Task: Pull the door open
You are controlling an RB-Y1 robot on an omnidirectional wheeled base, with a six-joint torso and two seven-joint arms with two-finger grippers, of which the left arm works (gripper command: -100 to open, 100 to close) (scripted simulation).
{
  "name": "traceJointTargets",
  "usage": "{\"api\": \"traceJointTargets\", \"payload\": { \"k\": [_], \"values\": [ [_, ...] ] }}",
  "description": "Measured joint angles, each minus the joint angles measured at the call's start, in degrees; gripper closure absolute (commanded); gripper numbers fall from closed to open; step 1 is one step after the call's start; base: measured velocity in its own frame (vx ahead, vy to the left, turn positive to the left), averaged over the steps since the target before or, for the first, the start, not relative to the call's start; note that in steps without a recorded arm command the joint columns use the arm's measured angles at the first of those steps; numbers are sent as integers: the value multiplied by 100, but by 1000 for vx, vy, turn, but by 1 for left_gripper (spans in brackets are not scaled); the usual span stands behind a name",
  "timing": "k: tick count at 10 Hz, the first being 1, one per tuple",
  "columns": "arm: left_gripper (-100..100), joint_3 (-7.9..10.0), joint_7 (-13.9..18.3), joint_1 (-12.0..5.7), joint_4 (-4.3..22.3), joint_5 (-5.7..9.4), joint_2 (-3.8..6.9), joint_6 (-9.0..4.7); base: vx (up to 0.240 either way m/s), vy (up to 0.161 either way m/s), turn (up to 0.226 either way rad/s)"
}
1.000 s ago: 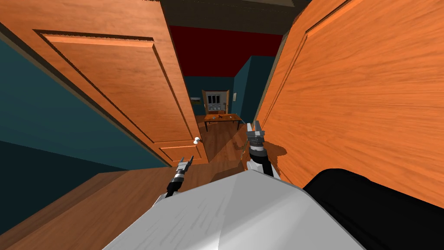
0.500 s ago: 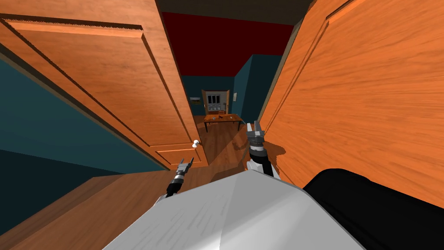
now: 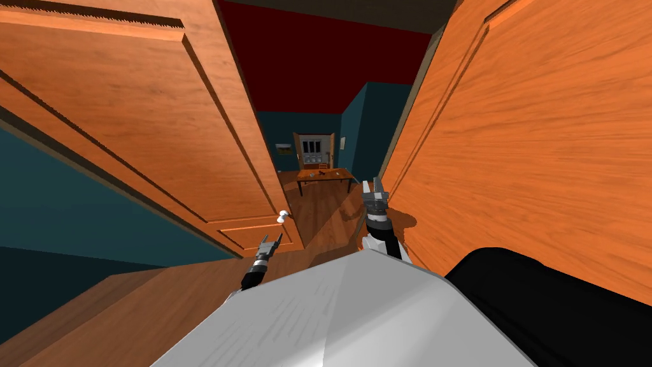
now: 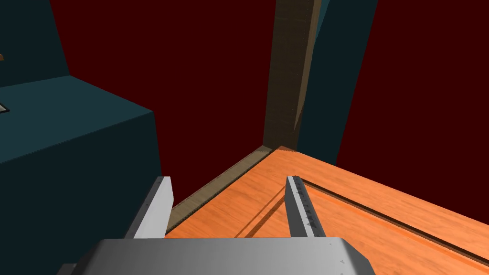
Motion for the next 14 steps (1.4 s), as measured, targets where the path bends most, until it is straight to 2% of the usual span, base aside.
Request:
{"api": "traceJointTargets", "payload": {
  "k": [1,2,3,4,5,6,7,8,14],
  "values": [
    [-100,43,-4,26,40,31,30,-62,171,-34,-150],
    [-100,104,30,19,126,77,113,-111,180,-36,-230],
    [-100,190,36,-12,340,139,189,-240,137,-37,-75],
    [-100,212,54,72,237,155,203,-240,185,-46,-174],
    [-100,262,111,171,99,191,261,-165,227,-23,-214],
    [-100,338,116,131,244,243,310,-207,179,-28,-125],
    [-100,392,116,182,295,283,353,-288,69,-15,-9],
    [100,398,119,188,296,287,357,-305,-5,7,22],
    [100,394,115,185,302,281,360,-276,-13,5,-7]
  ]
}}
